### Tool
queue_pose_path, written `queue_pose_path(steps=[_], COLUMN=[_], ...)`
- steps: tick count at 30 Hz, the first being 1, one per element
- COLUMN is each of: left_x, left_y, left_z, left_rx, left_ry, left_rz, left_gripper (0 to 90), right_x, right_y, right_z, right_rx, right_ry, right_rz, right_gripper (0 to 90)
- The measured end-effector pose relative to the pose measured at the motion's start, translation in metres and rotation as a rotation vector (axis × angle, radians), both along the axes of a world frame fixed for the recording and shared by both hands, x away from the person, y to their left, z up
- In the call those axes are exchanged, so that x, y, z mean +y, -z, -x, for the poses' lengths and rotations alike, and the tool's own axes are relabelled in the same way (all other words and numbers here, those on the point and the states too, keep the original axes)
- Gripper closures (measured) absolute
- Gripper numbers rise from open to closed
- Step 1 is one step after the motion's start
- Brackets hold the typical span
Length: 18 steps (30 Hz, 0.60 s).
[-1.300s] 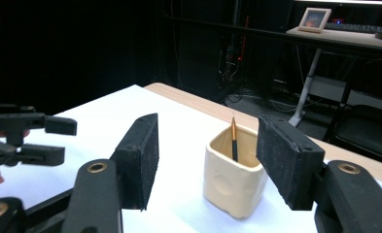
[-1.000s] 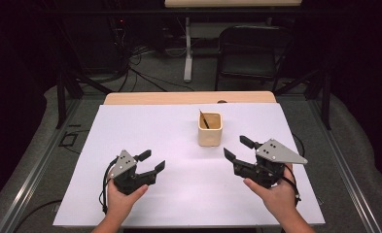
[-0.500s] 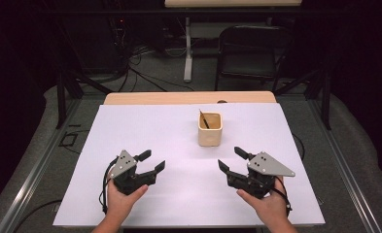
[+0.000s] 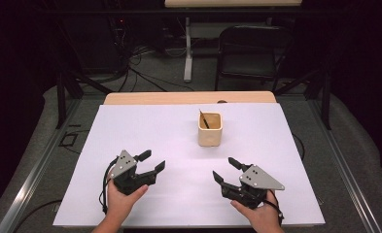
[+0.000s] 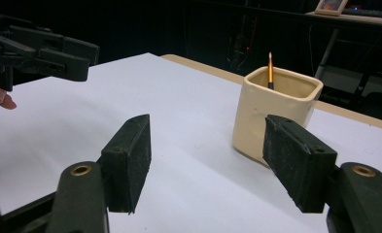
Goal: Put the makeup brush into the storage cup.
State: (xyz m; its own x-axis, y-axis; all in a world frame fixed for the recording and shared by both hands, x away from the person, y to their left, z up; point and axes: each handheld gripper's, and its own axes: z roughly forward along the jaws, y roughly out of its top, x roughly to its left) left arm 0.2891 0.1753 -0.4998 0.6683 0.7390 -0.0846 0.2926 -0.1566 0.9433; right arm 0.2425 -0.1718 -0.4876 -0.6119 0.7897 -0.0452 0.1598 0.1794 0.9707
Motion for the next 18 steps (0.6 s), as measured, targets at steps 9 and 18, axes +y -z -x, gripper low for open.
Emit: queue_pose_path(steps=[9, 18], left_x=[0.0, -0.001], left_y=[0.001, 0.001], left_z=[0.0, 0.0], left_rx=[0.002, 0.004], left_ry=[0.006, 0.006], left_rz=[-0.006, -0.004], left_gripper=[33.8, 33.8], right_x=[0.001, 0.0], right_y=[0.013, 0.024], right_z=[0.001, -0.002], right_rx=[0.027, 0.038], right_ry=[0.009, 0.021], right_rz=[-0.025, -0.006], right_gripper=[34.2, 34.2])
